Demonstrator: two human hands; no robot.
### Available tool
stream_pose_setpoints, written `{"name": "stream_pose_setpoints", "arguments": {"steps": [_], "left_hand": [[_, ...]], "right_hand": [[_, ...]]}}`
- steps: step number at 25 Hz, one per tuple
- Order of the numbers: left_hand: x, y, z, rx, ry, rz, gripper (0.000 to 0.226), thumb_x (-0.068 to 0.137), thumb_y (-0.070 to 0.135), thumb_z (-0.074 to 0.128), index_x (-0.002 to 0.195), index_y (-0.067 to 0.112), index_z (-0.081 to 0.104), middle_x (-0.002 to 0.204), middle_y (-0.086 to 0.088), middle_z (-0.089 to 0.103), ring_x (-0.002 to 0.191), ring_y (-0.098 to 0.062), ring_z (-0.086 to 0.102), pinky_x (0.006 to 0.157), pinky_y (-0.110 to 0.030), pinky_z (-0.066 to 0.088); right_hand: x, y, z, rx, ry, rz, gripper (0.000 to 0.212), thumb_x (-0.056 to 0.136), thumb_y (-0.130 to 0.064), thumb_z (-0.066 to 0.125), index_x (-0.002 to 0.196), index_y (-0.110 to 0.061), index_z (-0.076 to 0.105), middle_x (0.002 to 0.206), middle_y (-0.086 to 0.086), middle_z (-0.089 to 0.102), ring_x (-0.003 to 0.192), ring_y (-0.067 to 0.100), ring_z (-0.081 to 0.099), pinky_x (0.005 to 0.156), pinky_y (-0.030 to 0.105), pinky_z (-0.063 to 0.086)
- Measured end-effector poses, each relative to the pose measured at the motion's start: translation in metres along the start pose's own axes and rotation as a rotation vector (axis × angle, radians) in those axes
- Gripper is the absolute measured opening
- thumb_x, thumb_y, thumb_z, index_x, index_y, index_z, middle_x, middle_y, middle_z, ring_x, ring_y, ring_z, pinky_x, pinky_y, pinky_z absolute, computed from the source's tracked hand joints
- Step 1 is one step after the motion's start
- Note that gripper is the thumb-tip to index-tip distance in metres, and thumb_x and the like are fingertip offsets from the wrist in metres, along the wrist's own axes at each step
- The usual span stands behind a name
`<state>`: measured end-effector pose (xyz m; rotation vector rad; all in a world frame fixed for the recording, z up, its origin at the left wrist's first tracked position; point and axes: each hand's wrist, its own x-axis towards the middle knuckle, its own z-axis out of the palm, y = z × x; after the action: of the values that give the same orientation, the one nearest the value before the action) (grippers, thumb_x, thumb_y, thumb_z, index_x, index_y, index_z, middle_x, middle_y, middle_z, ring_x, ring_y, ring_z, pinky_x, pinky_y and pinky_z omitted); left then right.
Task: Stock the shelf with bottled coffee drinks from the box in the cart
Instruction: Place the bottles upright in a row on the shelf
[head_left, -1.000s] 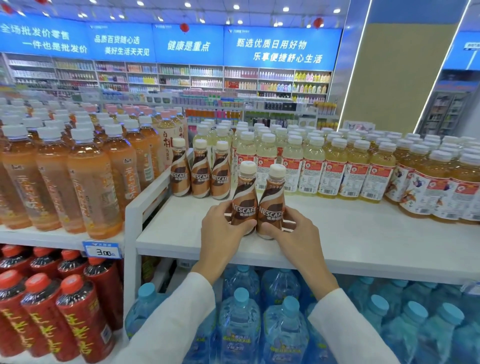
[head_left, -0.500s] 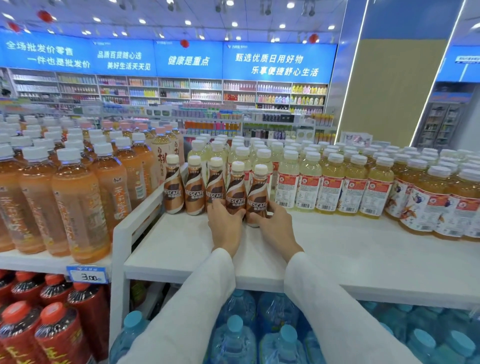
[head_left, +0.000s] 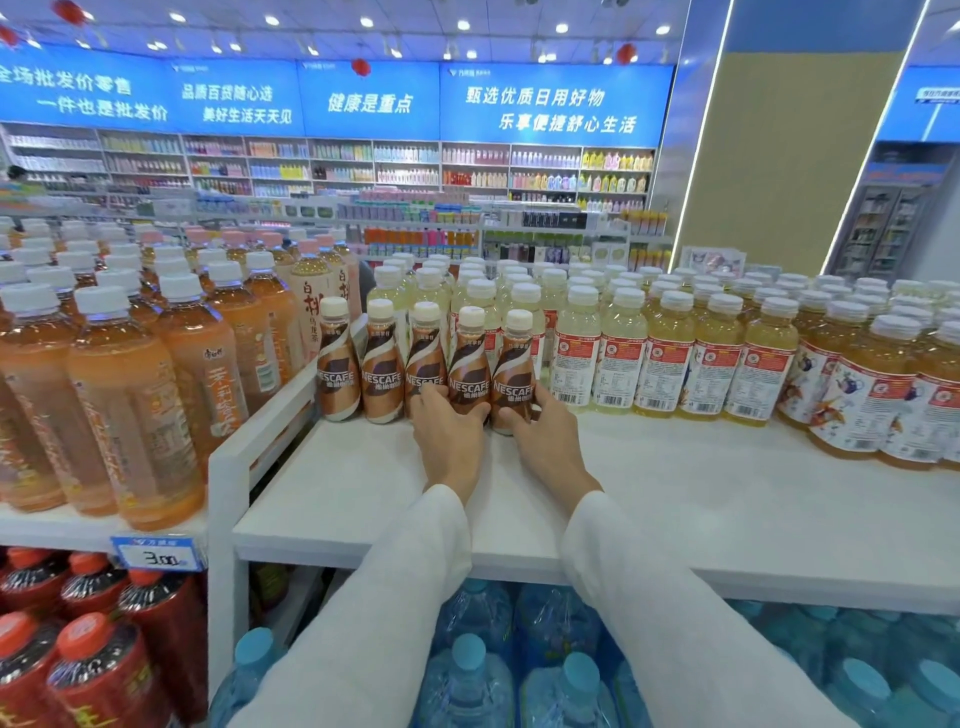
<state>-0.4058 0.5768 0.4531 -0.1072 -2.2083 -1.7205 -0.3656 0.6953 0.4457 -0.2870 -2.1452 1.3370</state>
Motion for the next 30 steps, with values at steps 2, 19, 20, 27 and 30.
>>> {"name": "stream_pose_setpoints", "arguments": {"steps": [2, 19, 20, 27, 30], "left_hand": [[-0.001, 0.000, -0.001, -0.002, 0.002, 0.001, 0.051, 0.078, 0.023, 0.087, 0.115, 0.011, 0.054, 0.117, -0.006, 0.054, 0.099, -0.020, 0.052, 0.086, -0.029, 0.041], [-0.003, 0.000, -0.001, 0.005, -0.001, -0.019, 0.052, 0.080, 0.026, 0.085, 0.120, 0.013, 0.053, 0.120, -0.005, 0.056, 0.103, -0.022, 0.055, 0.086, -0.029, 0.041], [-0.006, 0.000, -0.004, -0.004, -0.004, -0.030, 0.053, 0.081, 0.026, 0.084, 0.122, 0.013, 0.054, 0.121, -0.005, 0.058, 0.108, -0.023, 0.057, 0.088, -0.029, 0.042], [-0.053, -0.004, -0.063, 0.059, -0.129, 0.004, 0.050, 0.091, 0.046, 0.070, 0.132, 0.020, 0.057, 0.132, 0.003, 0.063, 0.115, -0.017, 0.059, 0.096, -0.032, 0.045], [-0.090, -0.011, -0.099, 0.038, -0.145, 0.061, 0.041, 0.094, 0.048, 0.065, 0.129, 0.026, 0.060, 0.128, 0.011, 0.064, 0.113, -0.011, 0.061, 0.096, -0.030, 0.048]], "right_hand": [[0.001, 0.001, 0.001, -0.011, 0.004, -0.001, 0.043, 0.087, -0.020, 0.074, 0.129, -0.023, 0.062, 0.109, -0.009, 0.070, 0.100, 0.008, 0.064, 0.075, 0.007, 0.041], [-0.002, -0.001, 0.000, -0.028, -0.048, 0.033, 0.052, 0.095, -0.021, 0.068, 0.143, -0.021, 0.047, 0.131, -0.001, 0.066, 0.120, 0.018, 0.061, 0.096, 0.027, 0.044], [-0.006, -0.004, -0.002, -0.016, -0.057, 0.039, 0.055, 0.095, -0.021, 0.068, 0.144, -0.021, 0.045, 0.133, -0.002, 0.064, 0.121, 0.018, 0.060, 0.098, 0.028, 0.044], [-0.079, -0.016, -0.046, -0.179, -0.113, 0.095, 0.067, 0.097, -0.045, 0.062, 0.155, -0.020, 0.037, 0.157, -0.004, 0.042, 0.140, 0.018, 0.045, 0.117, 0.040, 0.037], [-0.124, -0.019, -0.068, -0.113, -0.087, 0.051, 0.057, 0.098, -0.049, 0.058, 0.149, -0.028, 0.046, 0.152, -0.010, 0.047, 0.134, 0.010, 0.047, 0.111, 0.030, 0.039]]}}
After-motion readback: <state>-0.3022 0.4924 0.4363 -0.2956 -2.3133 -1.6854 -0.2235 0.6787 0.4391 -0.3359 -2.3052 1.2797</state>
